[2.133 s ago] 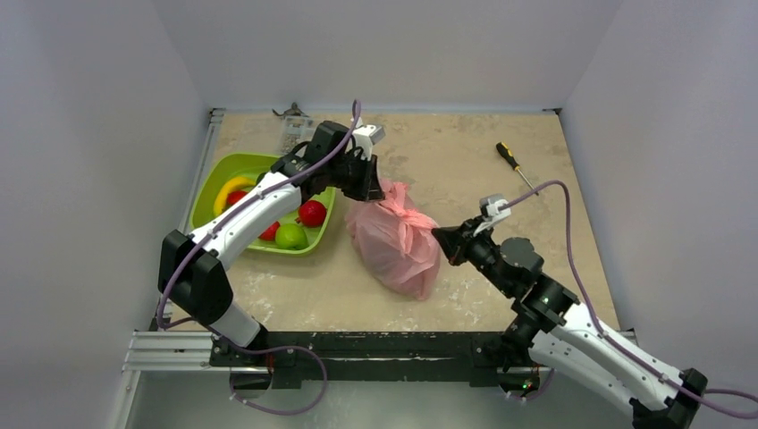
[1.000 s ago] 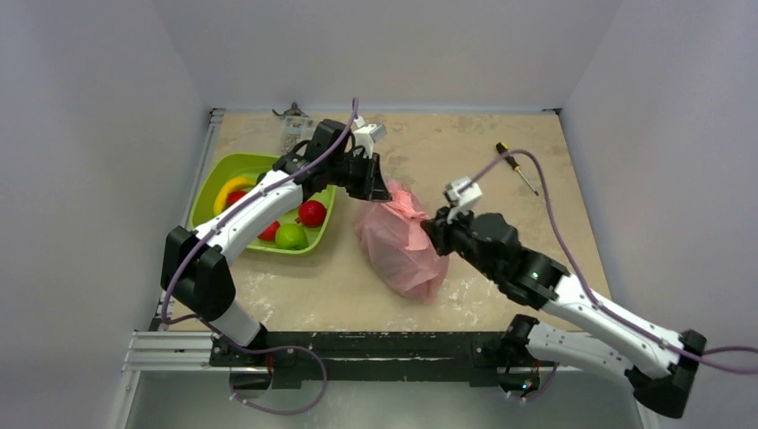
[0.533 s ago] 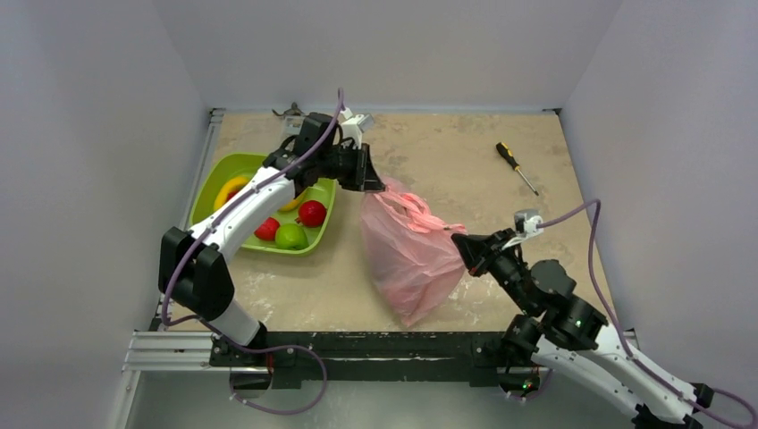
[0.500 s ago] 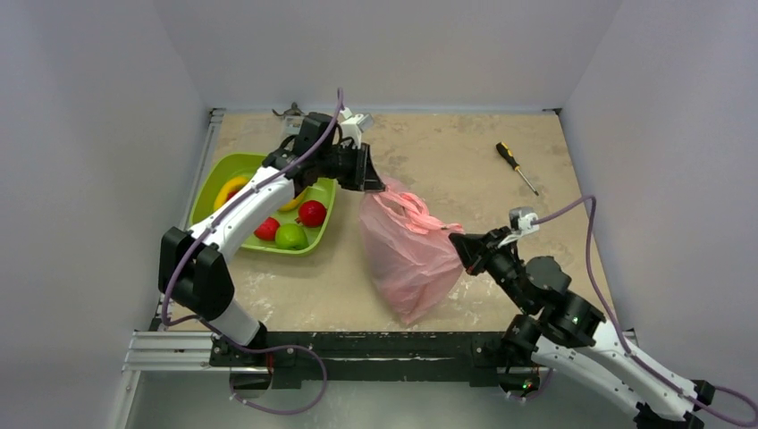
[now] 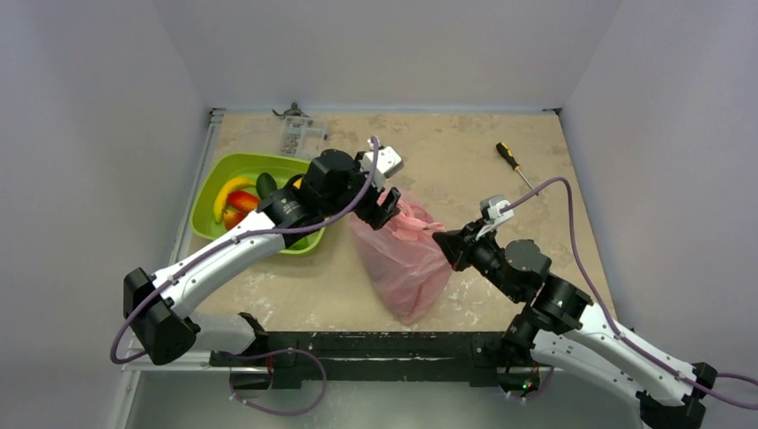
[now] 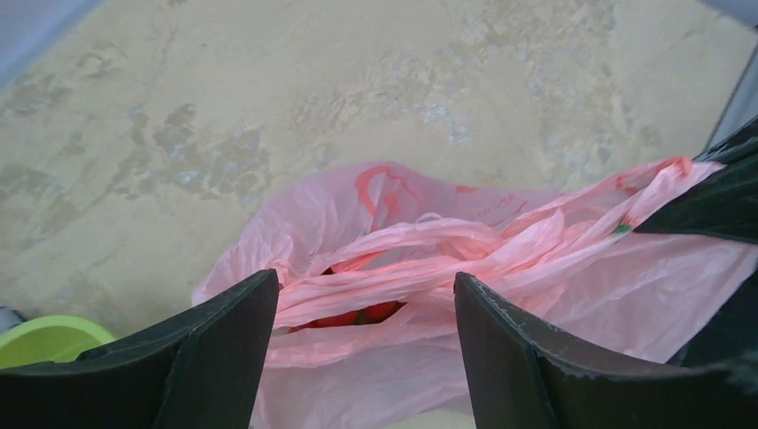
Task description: Take the fake fruits out of the plastic bag
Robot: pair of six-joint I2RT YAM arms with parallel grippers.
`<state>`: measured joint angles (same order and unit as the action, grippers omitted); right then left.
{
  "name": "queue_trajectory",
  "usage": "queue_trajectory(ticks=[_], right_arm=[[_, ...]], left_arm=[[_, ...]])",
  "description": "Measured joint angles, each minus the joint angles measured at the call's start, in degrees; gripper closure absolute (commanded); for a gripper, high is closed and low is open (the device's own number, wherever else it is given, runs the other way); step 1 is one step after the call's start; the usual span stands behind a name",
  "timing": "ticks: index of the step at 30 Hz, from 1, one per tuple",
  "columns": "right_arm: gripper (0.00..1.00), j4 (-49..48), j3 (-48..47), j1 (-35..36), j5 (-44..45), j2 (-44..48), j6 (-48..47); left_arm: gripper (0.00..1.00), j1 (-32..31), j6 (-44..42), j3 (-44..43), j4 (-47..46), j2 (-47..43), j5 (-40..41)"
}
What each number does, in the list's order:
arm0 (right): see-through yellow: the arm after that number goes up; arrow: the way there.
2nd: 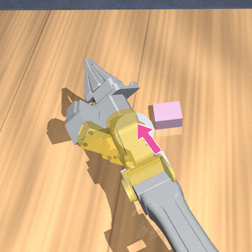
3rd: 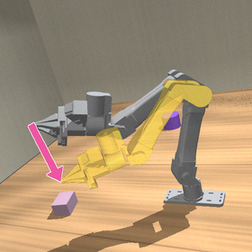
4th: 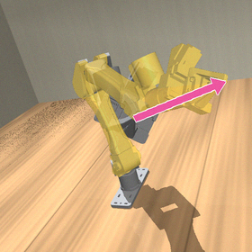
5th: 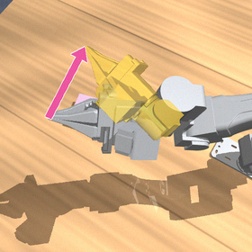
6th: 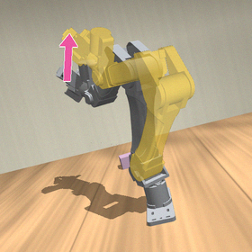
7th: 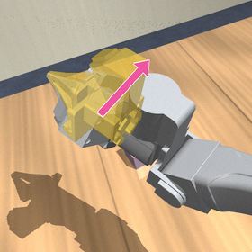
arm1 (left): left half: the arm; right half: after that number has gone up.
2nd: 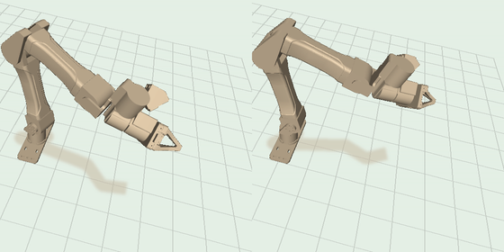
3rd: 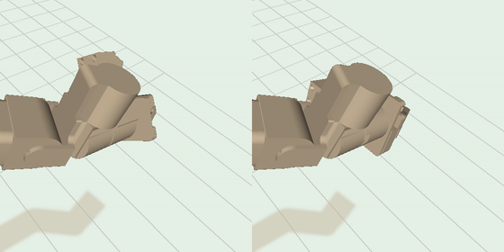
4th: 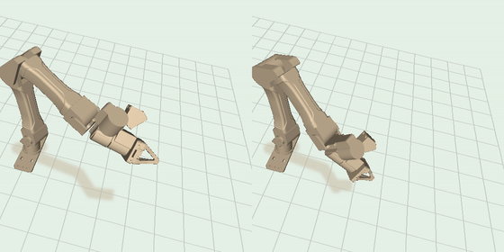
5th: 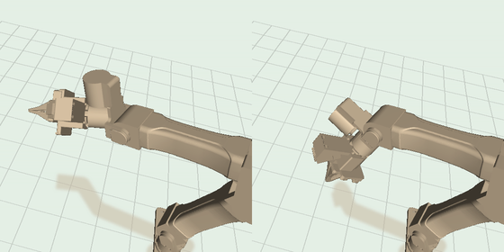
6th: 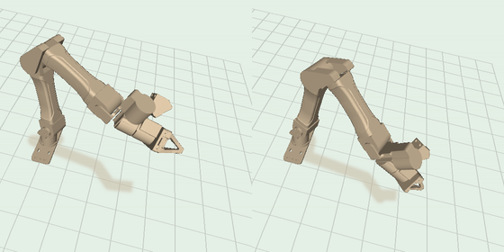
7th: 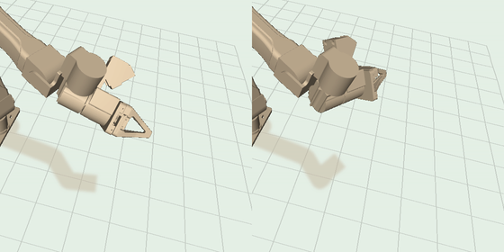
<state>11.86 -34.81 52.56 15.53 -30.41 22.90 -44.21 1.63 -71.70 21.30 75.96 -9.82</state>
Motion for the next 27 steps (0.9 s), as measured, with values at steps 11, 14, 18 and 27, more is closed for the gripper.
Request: queue_trajectory(ticks=[11,14,18,27], right_arm=[[1.0,0.0,0.0,0.0,-2.2,3.2,0.0],[1.0,-0.1,0.0,0.0,-2.7,2.6,0.0],[1.0,-0.8,0.0,0.0,-3.8,0.4,-0.1],[1.0,1.5,2.8,0.0,1.1,10.7,4.5]], left_arm=[[0.36,-4.7,-17.8,8.2,-6.7,-1.2,16.7],[0.58,-4.7,-19.5,8.5,-8.7,-0.9,17.4],[0.97,-4.2,-19.2,8.2,-10.4,0.4,17.9],[1.0,13.2,1.7,5.4,-10.9,0.5,6.1]])
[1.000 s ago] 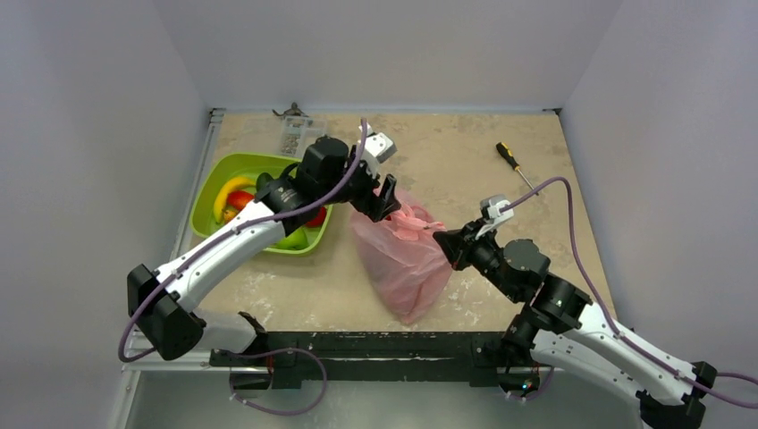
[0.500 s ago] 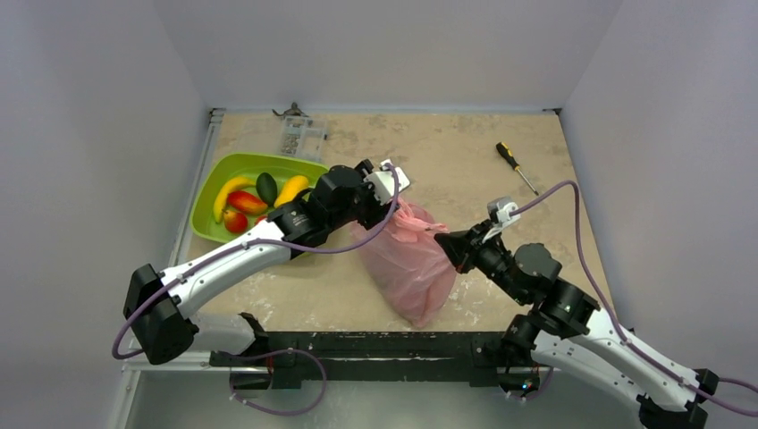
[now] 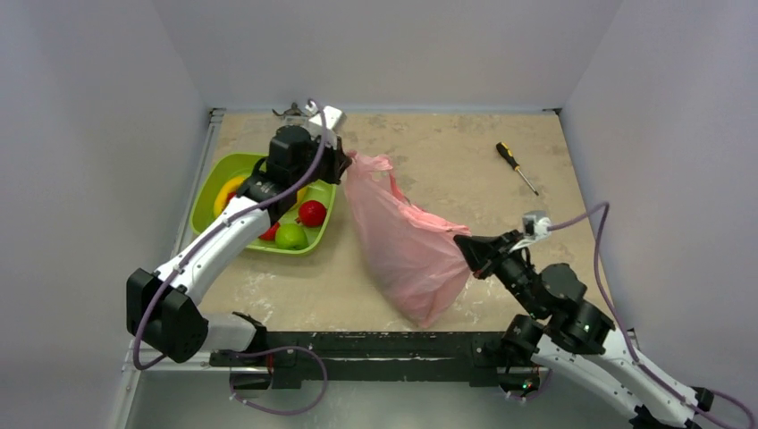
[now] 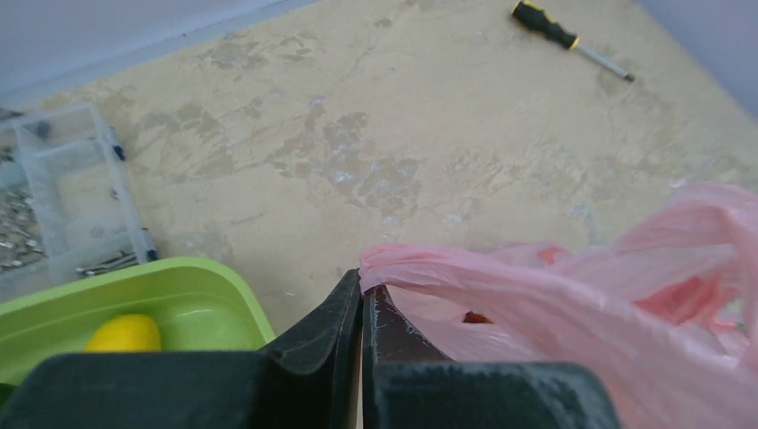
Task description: Take the fake fruits out of the plastic bag
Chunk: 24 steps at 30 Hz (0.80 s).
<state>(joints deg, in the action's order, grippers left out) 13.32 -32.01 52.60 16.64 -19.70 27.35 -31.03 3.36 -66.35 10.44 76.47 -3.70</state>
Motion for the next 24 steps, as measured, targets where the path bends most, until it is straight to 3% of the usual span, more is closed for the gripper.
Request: queue_trajectory(ticks=[4,8,12,17,21,24], right_arm=[[1.0,1.5,2.5,-0.2,6.4,10.0,3.9],[0.98,3.9,2.6,-0.1,9.5,10.4,5.0],[0.71,6.5,1.6,-0.1,11.4,7.0,4.4],[0.41,8.2,-4.6,-0.1,10.6,-4.5,-0.3],[0.28,9.7,-13.8,-0.1,6.0,-17.7,-6.7],[0.25,10.6,-21.1,0.0,4.3,-27.3,-11.2]], left_arm=[[1.0,6.8,11.7,0.0,-2.5,0.1,-11.3],[1.0,9.6,20.1,1.3,-7.4,0.1,-19.1],[1.0,12.0,23.9,1.6,-8.6,0.1,-23.0],[1.0,12.3,26.3,1.6,-10.6,0.7,-26.8],[1.0,12.3,27.7,1.6,-11.7,2.1,-29.4],[1.0,12.3,28.5,1.6,-11.7,3.1,-30.6]])
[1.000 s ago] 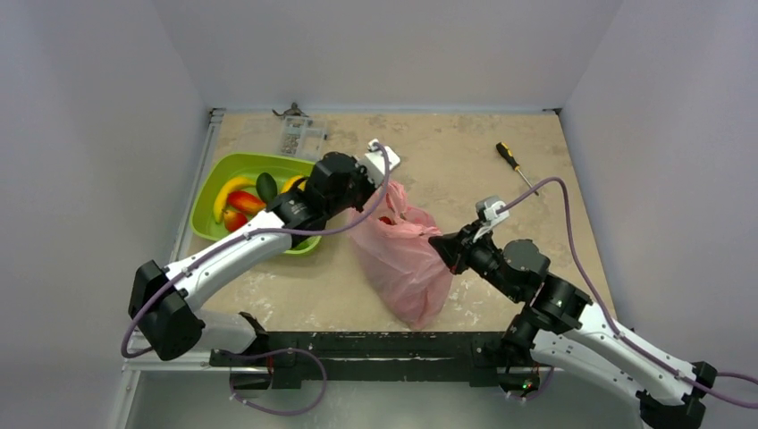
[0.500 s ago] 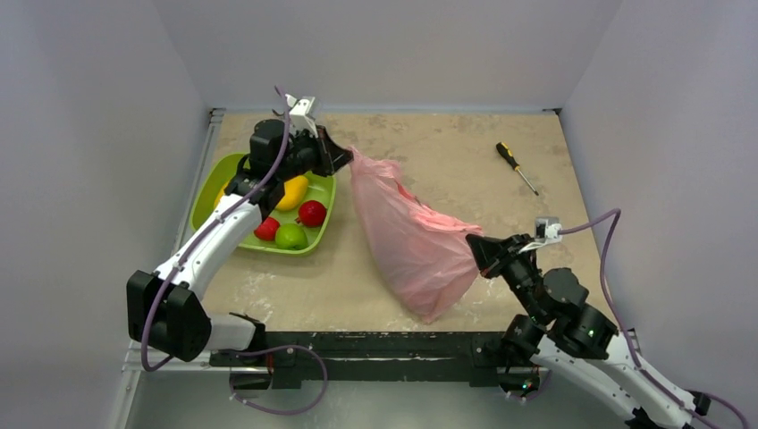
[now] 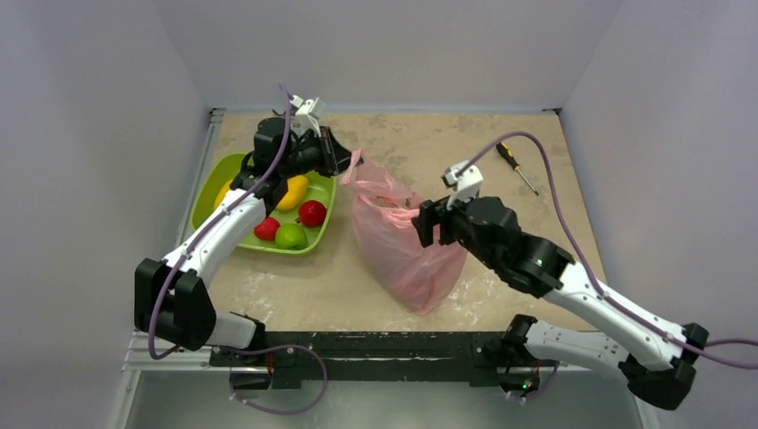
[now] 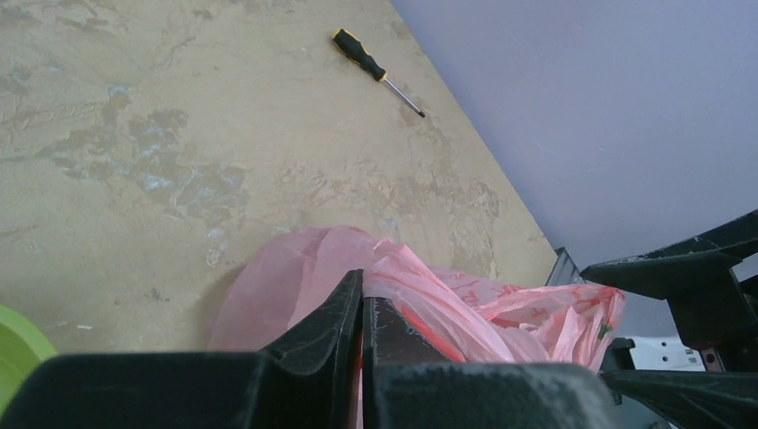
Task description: Take the fake fruits out of the plastic bag
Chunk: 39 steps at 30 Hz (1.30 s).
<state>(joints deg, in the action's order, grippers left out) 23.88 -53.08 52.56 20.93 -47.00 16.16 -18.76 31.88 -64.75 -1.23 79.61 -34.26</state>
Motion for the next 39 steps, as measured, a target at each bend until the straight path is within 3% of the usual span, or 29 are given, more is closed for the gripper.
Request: queue_trajectory(ticks=[8,17,24,26,28,29,31,39], right_arm=[[0.21,4.8,-11.4,3.1,3.5,-20.4,-10.5],[0.19,6.8,-14.3,10.8,5.7,-25.8,-19.4],[0.2,8.9,-15.5,15.7,14.1,-29.8,-22.6],[0.3,9.1,-15.4,15.9,19.8,-31.1,-22.4],[0.47,9.2,-15.4,15.8,24.4,-32.1,-21.8],[0.61,9.0,-15.4,15.7,26.4,-32.3,-21.5],[0.98,7.9,-15.1,15.6,28.5,-31.9,-21.1],[1.0,-3.0,-8.6,14.1,33.6,-19.3,-14.6]], left_arm=[[1.0,0.0,0.5,0.0,0.0,0.4,-1.2],[1.0,0.0,0.5,-0.1,0.0,0.4,-1.4],[1.0,0.0,0.5,-0.1,0.0,0.4,-1.4],[1.0,0.0,0.5,-0.1,0.0,0.4,-1.4],[1.0,0.0,0.5,-0.1,0.0,0.4,-1.4],[1.0,0.0,0.5,-0.1,0.0,0.4,-1.4],[1.0,0.0,0.5,-0.1,0.1,0.4,-1.4],[1.0,0.0,2.2,-2.3,4.0,0.9,-0.9]])
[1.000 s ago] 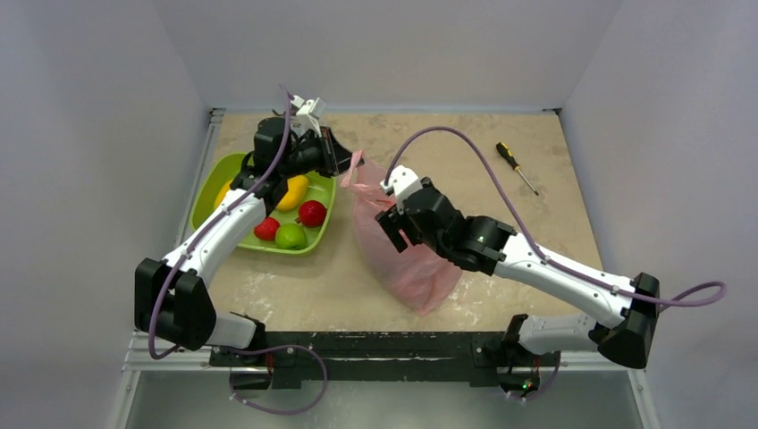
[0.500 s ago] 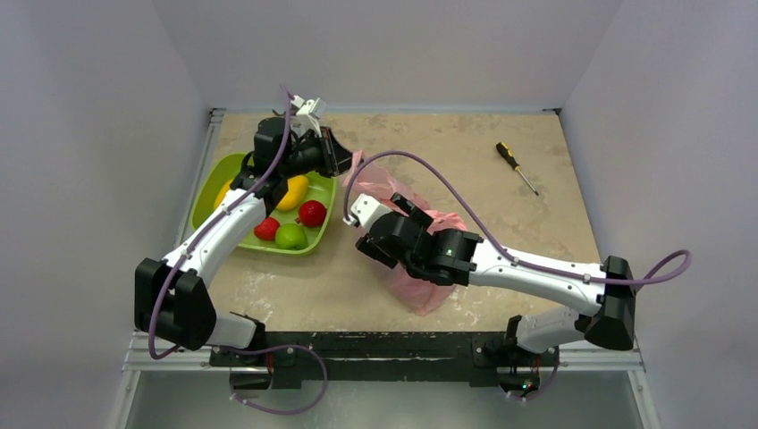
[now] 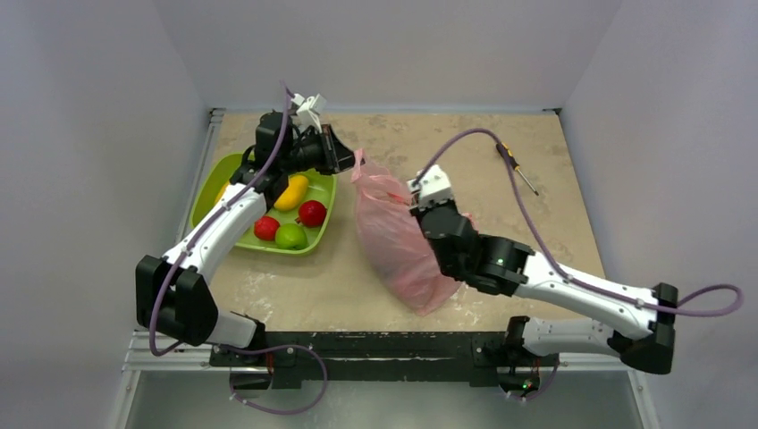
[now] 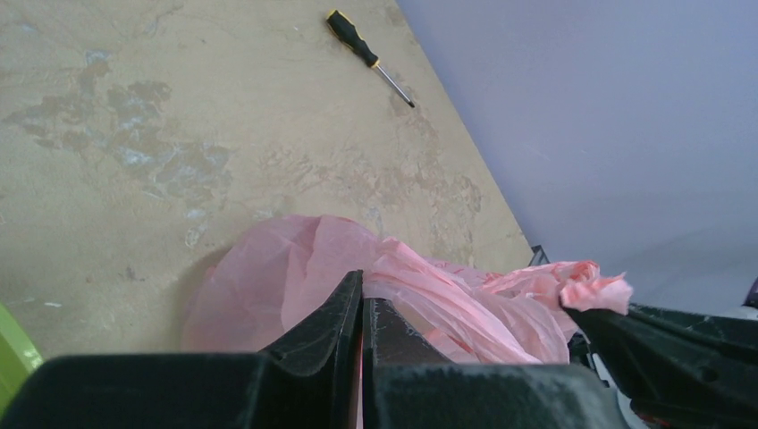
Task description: Take the fake fruits out of the plastic bag
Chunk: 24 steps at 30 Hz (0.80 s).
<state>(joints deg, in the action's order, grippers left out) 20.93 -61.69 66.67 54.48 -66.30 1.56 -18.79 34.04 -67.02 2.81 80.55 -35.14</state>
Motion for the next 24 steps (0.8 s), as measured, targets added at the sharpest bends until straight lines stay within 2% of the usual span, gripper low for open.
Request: queue_trajectory(ticks=[4,8,10,16,20,24], right_arm=[[1.0,-6.1,3.7,-5.4,-3.5,11.3,4.0],[1.0,-10.3,3.3,-11.5,-5.7,15.8,5.0],[1.0,-10.8,1.5,-13.4,-6.2,15.4,4.4],[1.0,-10.7,-7.1,-15.5,-9.8,10.3,-1.7],[1.0,-7.0,-10.6,-15.5,-20.8,10.6,-6.5],[1.0,-3.0,-10.9,-15.6,-38.7,11.6,-8.3]], left_arm=[[1.0,0.0,5.2,-3.3,3.4,2.8,0.0],[1.0,-0.6,11.8,-12.8,10.2,9.3,1.8],[1.0,-1.0,15.0,-19.7,13.3,13.3,3.1],[1.0,-1.9,24.1,-48.7,25.0,30.4,5.8],[0.99,-1.9,27.7,-58.3,28.5,36.7,5.7],[0.72,-1.9,26.6,-55.3,30.0,36.3,5.5]])
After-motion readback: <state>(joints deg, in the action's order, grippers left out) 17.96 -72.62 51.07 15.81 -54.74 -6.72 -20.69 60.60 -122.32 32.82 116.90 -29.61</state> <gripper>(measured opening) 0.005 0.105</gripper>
